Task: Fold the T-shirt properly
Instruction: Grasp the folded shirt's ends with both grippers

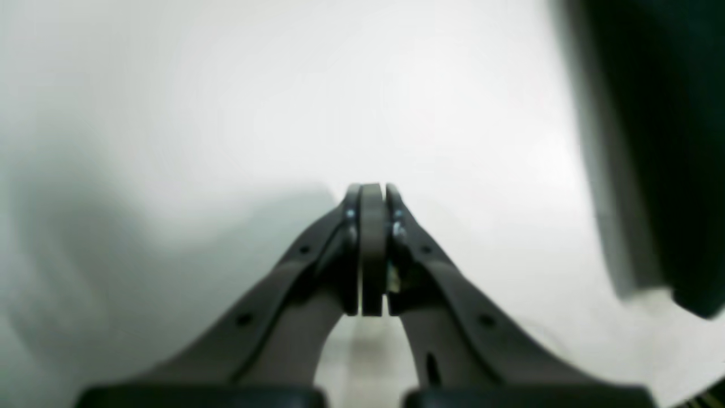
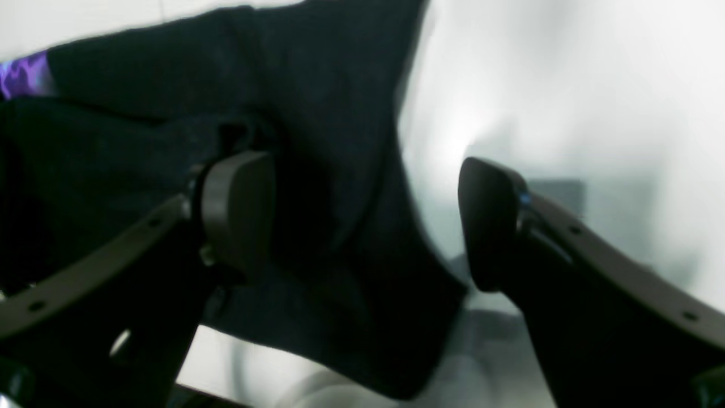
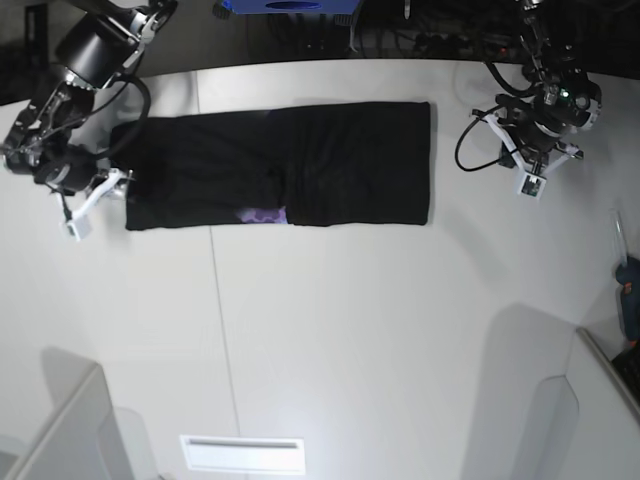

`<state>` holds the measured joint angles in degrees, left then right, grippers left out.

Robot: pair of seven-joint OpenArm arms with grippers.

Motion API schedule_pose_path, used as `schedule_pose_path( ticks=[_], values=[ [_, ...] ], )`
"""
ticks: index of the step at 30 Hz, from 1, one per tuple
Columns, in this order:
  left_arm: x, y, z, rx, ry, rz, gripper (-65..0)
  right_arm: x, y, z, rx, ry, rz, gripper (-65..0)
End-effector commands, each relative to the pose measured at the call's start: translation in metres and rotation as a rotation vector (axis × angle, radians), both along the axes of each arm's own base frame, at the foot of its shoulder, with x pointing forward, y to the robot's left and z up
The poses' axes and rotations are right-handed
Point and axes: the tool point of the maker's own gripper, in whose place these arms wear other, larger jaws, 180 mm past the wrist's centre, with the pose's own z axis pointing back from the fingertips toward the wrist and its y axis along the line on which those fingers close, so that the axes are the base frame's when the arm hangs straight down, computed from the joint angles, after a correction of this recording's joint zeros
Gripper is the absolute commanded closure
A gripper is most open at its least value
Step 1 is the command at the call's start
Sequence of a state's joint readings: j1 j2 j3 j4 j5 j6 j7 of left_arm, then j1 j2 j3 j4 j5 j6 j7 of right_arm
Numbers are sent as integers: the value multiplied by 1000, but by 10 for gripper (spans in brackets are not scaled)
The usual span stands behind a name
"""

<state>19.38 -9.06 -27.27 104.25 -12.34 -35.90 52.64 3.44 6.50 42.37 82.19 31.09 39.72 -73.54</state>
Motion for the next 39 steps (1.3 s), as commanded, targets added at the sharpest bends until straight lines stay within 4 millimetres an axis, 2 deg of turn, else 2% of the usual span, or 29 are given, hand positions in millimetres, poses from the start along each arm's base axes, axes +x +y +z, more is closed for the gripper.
schedule_pose_path(
  ticks=[1, 6, 9, 14, 21, 23, 27, 30, 32, 36, 39],
  values=[
    [1, -4, 1, -17, -26, -10, 0, 12, -8, 12, -14, -45, -1, -473],
    [-4, -3, -18, -53, 10, 15, 0, 6, -3, -1, 21, -7, -4, -473],
    [-5, -4, -21, -60, 17, 19, 0, 1, 4, -10, 51, 28, 0, -473],
    [-4, -32, -29, -88, 38, -46, 0, -13, 17, -20, 76, 90, 23, -473],
    [6, -76, -31, -148, 31, -127, 0, -22, 20, -27, 87, 115, 22, -473],
    [9, -84, -32, -163, 26, -135, 0, -25, 20, -28, 87, 121, 22, -473],
    [1, -101, -49, -198, 81, -162, 0, -30, 21, -31, 87, 132, 23, -473],
    [0, -102, -54, -201, 97, -135, 0, -31, 20, -31, 84, 136, 25, -471],
    [0, -102, -55, -201, 98, -127, 0, -28, 23, -31, 73, 136, 50, -425],
    [2, -97, -52, -194, 88, -120, 0, -26, 29, -32, 71, 137, 76, -272],
    [2, -95, -52, -189, 89, -118, 0, -21, 29, -29, 71, 124, 75, -207]
  ],
)
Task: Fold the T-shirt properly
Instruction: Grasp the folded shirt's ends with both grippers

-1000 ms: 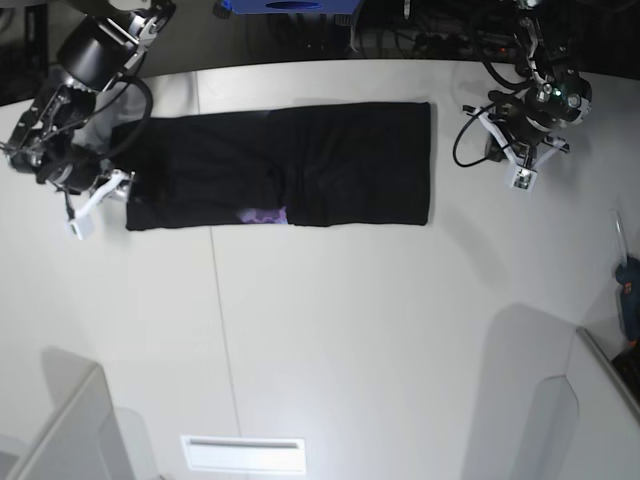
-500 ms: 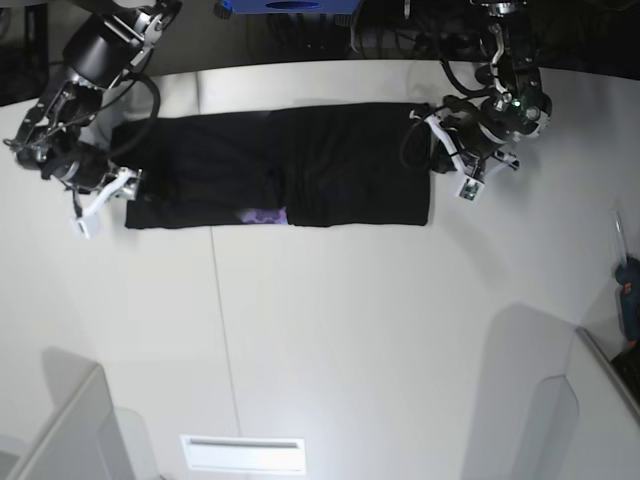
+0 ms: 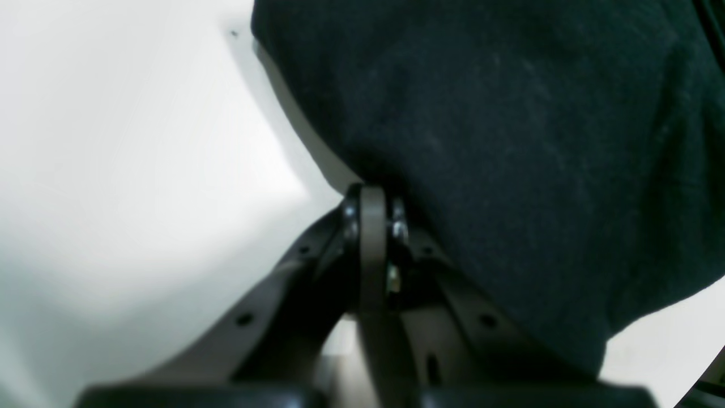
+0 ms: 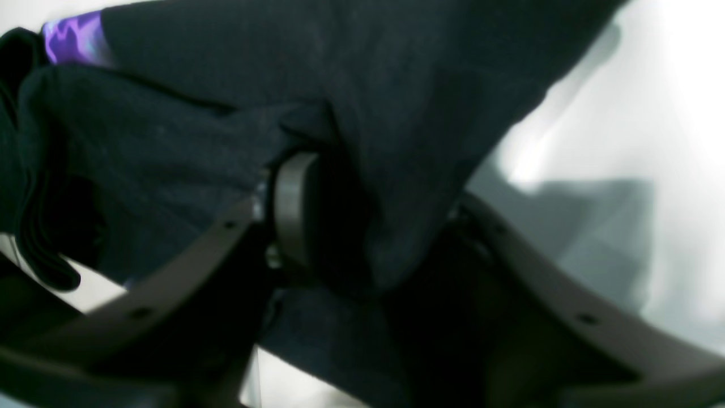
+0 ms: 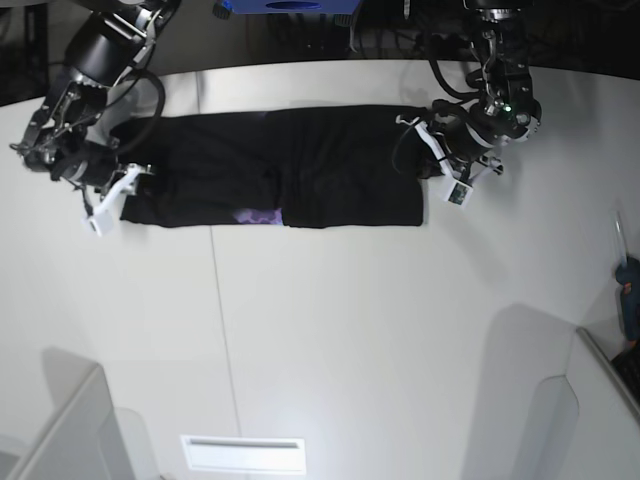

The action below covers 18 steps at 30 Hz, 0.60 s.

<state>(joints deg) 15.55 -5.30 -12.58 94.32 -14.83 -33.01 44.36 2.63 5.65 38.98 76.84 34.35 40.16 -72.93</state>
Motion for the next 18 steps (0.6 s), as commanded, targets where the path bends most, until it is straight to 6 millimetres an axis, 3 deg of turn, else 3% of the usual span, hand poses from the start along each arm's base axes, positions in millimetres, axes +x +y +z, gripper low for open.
schedule_pose_path(
  ticks=[1, 4, 8, 14, 18],
  values=[
    [-19, 13, -15, 83, 97, -15, 0, -11, -6, -7, -44, 69, 25, -197],
    [-23, 13, -17, 84, 105, -16, 0, -3, -9, -4, -54, 33, 15, -144],
    [-31, 13, -21, 83, 125, -16, 0, 2, -14, -8, -63, 22, 31, 0],
    [-31, 8, -21, 76, 123, -27, 0, 10, -7, -6, -80, -5, 74, 0],
    [-33, 6, -22, 72, 128, -28, 0, 22, 3, 18, -149, -82, 140, 0]
  ],
)
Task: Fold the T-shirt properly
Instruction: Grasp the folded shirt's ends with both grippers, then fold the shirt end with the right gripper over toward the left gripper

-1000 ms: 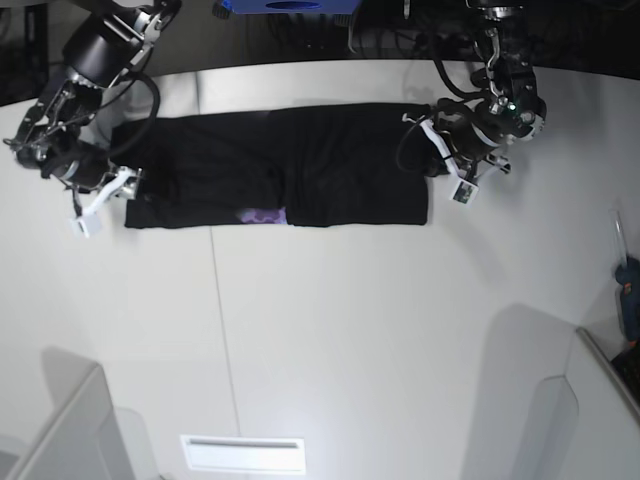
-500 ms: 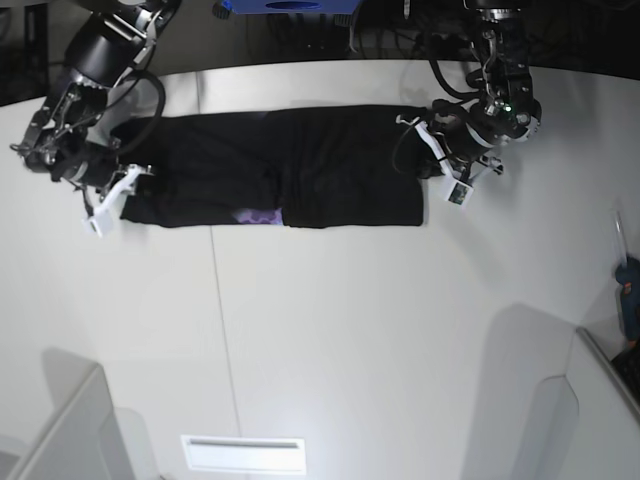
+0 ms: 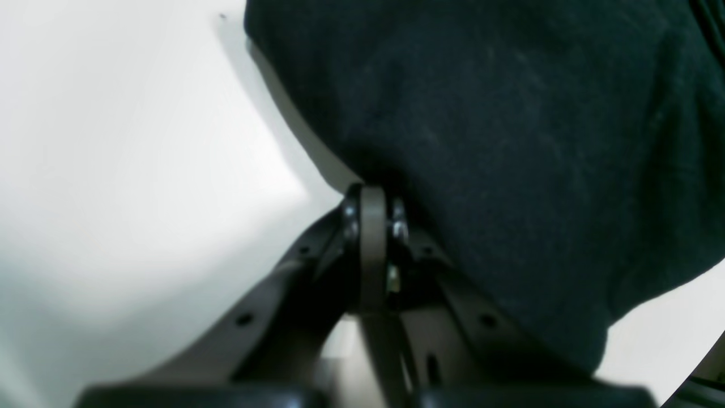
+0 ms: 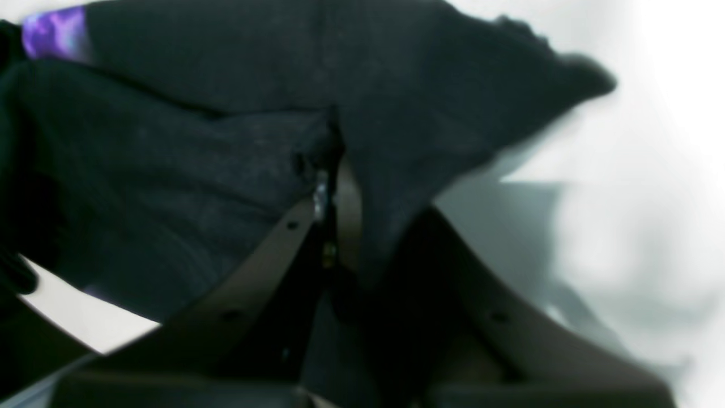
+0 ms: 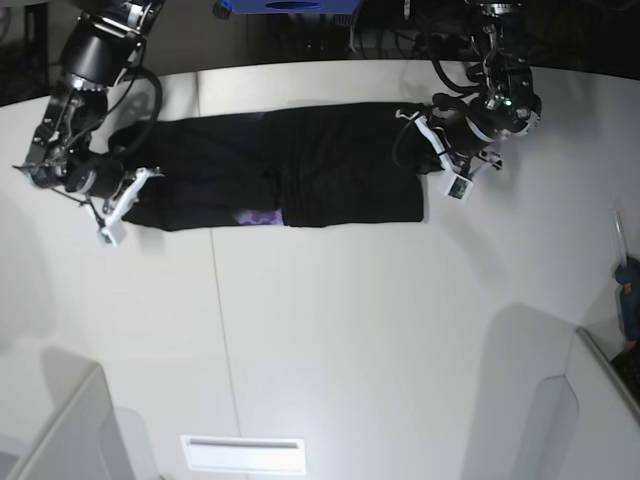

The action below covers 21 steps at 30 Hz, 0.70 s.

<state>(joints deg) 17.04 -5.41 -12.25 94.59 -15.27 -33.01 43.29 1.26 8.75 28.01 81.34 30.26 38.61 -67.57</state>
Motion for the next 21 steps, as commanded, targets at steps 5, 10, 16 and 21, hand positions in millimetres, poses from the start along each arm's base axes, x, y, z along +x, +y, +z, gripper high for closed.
schedule_pose_path(
  ticks=[5, 10, 16, 21],
  values=[
    [-22, 9, -18, 86, 116, -27, 0, 15, 13, 38, -40, -85, -25, 0],
    [-26, -13, -20, 72, 122, -96, 0, 9, 31, 54, -52, -125, -19, 0],
    [-27, -24, -21, 60, 124, -123, 0, 0, 50, 78, -61, -165, 16, 0],
    [-24, -28, -16, 62, 107, -137, 0, -3, 60, 91, -62, -189, 27, 0]
  ],
)
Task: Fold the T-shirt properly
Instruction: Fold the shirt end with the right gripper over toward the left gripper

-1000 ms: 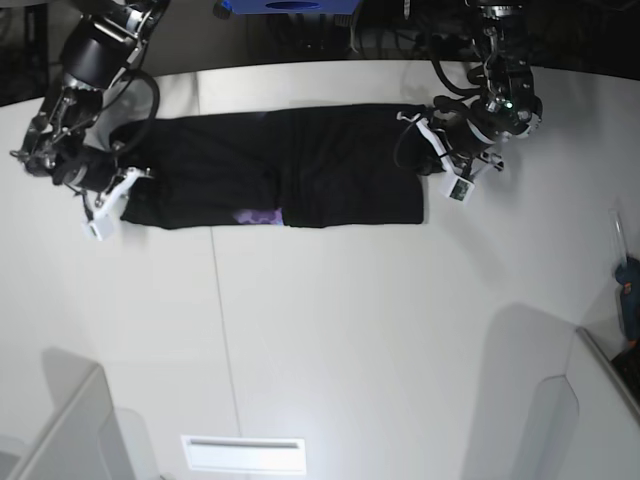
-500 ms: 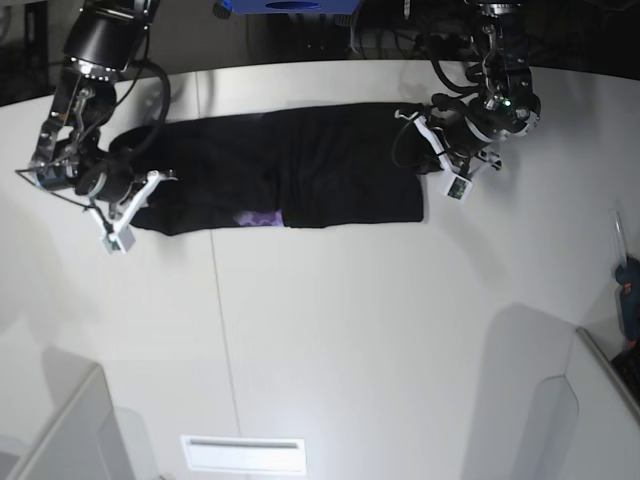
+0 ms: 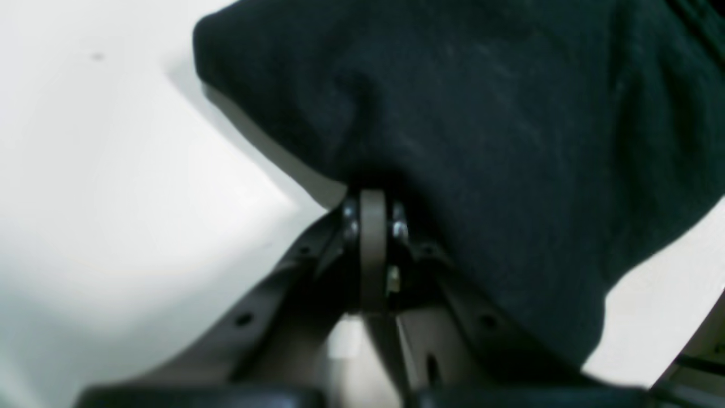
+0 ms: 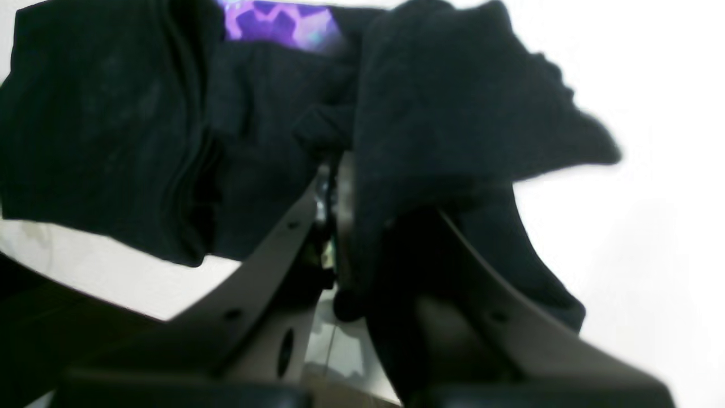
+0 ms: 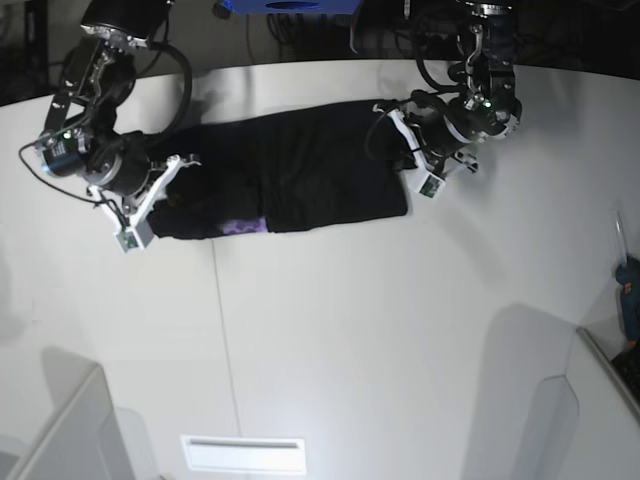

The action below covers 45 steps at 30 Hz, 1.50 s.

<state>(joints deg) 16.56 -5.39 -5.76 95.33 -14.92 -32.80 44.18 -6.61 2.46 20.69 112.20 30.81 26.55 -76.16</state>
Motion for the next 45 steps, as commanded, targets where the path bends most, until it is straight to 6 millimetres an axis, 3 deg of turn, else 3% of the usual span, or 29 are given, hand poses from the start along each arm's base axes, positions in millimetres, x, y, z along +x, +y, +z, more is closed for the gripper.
schedule_pose_path(
  ticks=[1, 10, 19, 30, 34, 38, 45],
  values=[
    [-20, 5, -15, 84, 89, -43, 0, 8, 2, 13, 9, -52, 4, 0],
    [4, -13, 0, 75, 23, -96, 0, 9, 46, 41, 268, -122, 86, 0],
    [15, -14, 5, 74, -2, -94, 0, 5, 50, 39, 279, -97, 100, 0],
    [24, -14, 9, 74, -17, -94, 0, 8, 86, 49, 403, -110, 118, 0],
    [24, -14, 9, 74, -19, -94, 0, 8, 91, 54, 440, -119, 130, 0],
    [24, -14, 9, 74, -19, -94, 0, 6, 94, 46, 460, -90, 126, 0],
    [24, -14, 9, 74, -19, -94, 0, -4, 136, 41, 514, -16, 223, 0]
  ],
)
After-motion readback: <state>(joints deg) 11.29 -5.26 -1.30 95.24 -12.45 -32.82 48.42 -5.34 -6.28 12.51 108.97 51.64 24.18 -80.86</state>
